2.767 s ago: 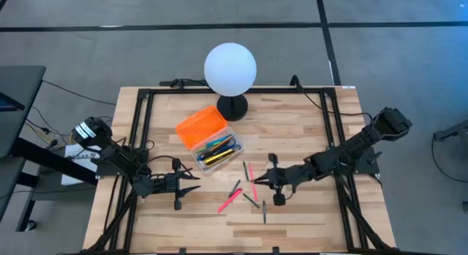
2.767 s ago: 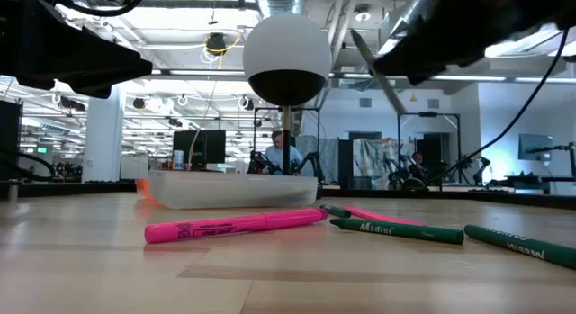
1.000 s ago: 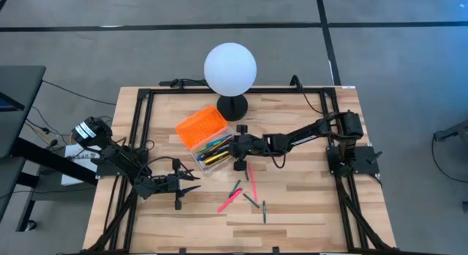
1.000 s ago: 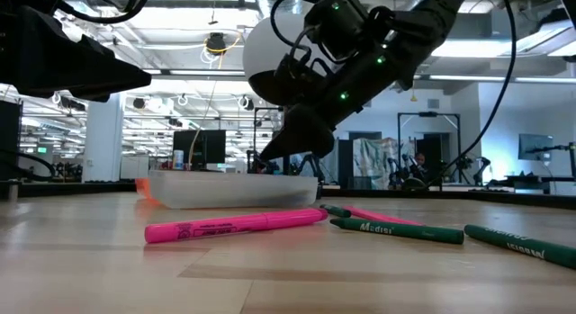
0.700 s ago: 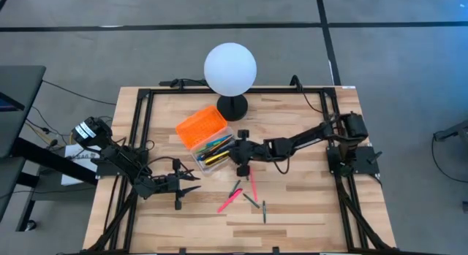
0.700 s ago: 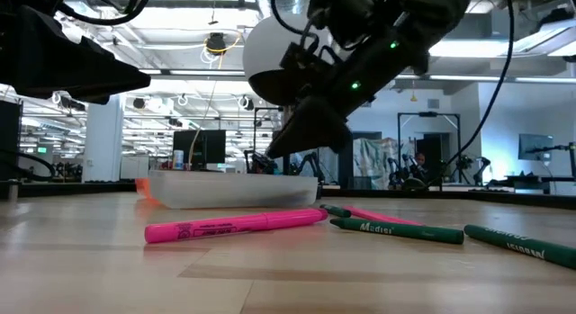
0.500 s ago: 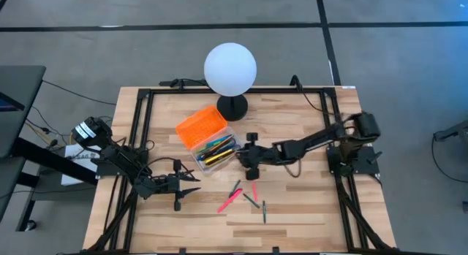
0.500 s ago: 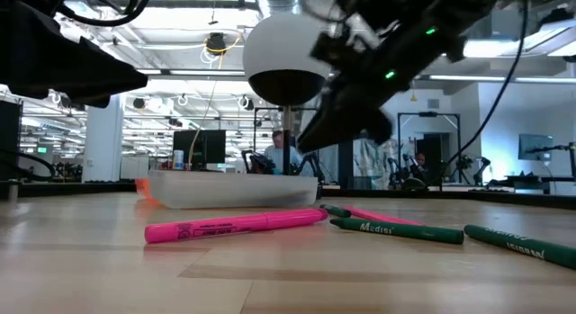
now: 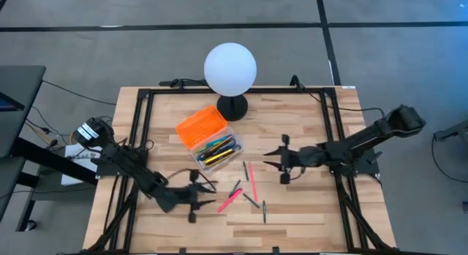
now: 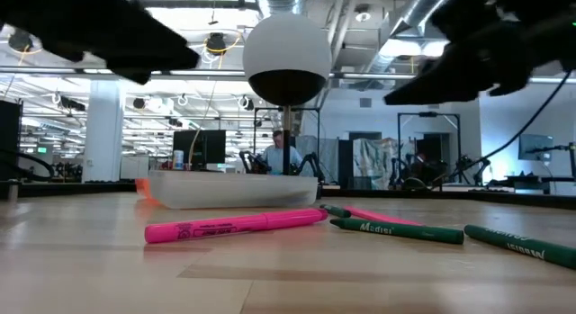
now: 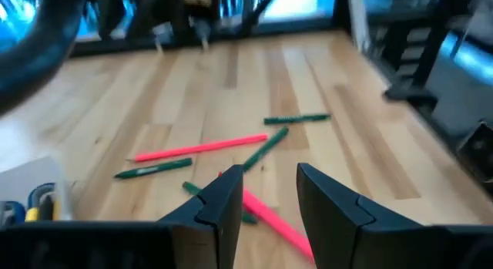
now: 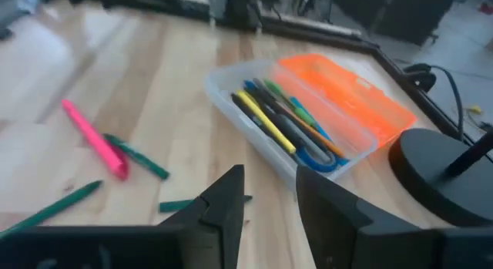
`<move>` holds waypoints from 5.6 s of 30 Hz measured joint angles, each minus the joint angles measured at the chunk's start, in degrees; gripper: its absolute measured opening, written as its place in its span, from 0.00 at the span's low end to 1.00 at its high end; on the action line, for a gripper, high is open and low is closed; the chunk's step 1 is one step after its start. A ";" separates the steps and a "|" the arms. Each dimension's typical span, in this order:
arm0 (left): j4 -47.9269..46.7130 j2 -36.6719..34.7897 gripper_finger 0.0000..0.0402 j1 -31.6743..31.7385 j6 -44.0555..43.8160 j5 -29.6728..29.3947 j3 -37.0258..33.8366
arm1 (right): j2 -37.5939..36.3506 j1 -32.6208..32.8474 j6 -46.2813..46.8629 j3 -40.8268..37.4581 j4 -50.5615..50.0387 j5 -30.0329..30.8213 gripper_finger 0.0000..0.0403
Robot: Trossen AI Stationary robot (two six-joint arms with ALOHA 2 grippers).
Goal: Pick & place school supplies into a supply box
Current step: Put the pink pen into the orange supply box
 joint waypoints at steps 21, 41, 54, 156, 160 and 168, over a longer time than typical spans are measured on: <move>-35.50 19.59 0.30 7.76 -13.52 15.38 27.21 | -3.04 10.02 -5.62 -11.16 20.22 0.39 0.28; -42.77 21.17 0.30 11.23 -21.94 20.84 27.98 | 2.76 9.92 -4.49 -11.11 23.80 0.37 0.28; -46.55 21.06 0.10 11.23 -23.10 19.11 28.01 | 6.37 9.75 -2.54 -11.11 26.19 0.35 0.28; -69.73 21.19 0.07 9.55 -19.34 29.61 38.95 | 8.00 9.75 3.07 -11.11 25.34 0.35 0.28; -71.02 21.12 0.07 9.55 -19.67 28.02 39.04 | 7.99 9.78 3.43 -11.11 25.34 0.35 0.28; -71.90 17.64 0.07 9.37 -19.89 23.23 39.07 | 8.00 9.76 3.43 -11.11 25.21 0.35 0.28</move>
